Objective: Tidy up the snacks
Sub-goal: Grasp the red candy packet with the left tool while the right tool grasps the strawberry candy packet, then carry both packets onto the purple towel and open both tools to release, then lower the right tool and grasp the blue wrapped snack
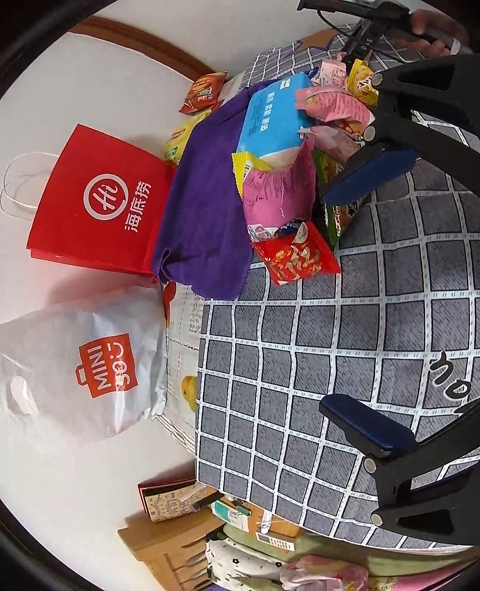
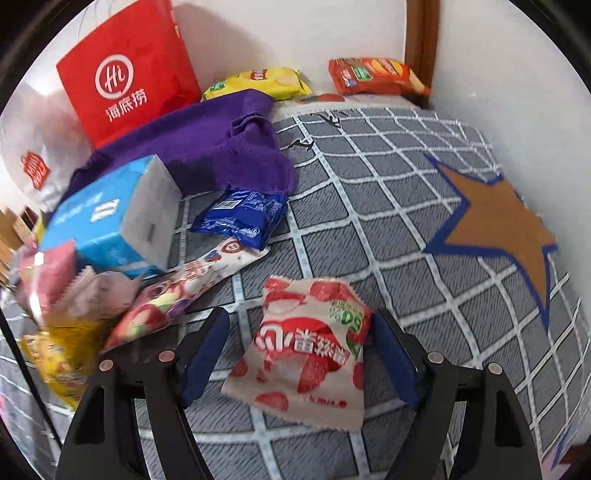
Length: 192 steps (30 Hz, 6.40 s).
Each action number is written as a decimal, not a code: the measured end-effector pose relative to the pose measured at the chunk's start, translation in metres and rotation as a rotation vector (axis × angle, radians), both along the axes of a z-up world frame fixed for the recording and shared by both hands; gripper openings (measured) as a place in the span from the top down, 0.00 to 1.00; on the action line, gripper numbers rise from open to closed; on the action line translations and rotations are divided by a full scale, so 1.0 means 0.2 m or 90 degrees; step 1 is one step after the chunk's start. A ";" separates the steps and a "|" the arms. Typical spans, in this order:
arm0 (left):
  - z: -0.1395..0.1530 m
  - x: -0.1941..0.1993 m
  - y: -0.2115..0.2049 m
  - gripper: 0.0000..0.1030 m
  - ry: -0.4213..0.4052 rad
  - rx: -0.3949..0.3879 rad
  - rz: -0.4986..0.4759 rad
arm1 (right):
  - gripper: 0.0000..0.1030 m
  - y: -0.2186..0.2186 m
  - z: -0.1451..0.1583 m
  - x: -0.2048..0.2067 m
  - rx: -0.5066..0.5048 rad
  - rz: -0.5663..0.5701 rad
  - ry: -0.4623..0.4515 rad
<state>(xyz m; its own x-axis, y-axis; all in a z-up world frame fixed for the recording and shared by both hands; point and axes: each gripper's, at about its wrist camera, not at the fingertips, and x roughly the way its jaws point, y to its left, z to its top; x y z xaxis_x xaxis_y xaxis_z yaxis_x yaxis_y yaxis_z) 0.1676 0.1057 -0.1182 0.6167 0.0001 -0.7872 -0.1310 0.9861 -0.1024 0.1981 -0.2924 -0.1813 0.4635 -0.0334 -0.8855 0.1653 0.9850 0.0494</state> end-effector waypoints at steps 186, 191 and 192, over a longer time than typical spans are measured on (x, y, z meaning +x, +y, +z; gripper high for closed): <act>0.21 0.49 -0.26 0.28 0.003 -0.058 -0.142 | 0.27 0.21 0.64 0.31 0.049 0.108 -0.100; 0.15 0.42 -0.27 0.28 0.012 -0.062 -0.141 | 0.27 0.16 0.59 0.22 0.062 0.094 -0.095; 0.13 0.41 -0.27 0.28 0.014 -0.063 -0.140 | 0.27 0.15 0.58 0.20 0.065 0.092 -0.094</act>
